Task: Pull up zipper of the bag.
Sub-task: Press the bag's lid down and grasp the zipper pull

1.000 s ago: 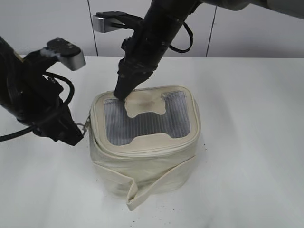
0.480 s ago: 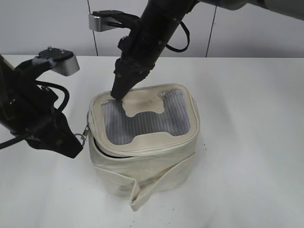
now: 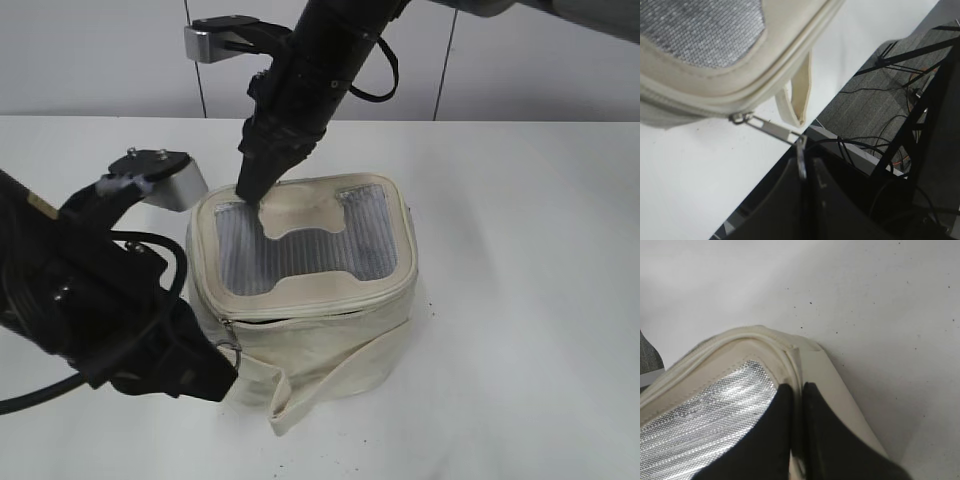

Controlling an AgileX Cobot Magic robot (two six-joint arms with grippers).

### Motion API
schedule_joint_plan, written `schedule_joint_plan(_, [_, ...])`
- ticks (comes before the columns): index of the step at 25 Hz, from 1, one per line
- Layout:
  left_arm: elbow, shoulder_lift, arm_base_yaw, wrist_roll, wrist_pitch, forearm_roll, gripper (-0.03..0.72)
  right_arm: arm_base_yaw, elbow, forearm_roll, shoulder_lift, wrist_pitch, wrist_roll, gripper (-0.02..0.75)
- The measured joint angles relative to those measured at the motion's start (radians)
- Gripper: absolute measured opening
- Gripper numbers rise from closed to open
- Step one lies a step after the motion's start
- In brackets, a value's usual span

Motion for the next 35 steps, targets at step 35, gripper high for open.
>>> schedule_joint_plan(35, [-0.047, 0.151, -0.291, -0.019, -0.535, -0.462, -0.002, -0.012, -0.005, -0.021, 0.0, -0.001, -0.003, 0.031])
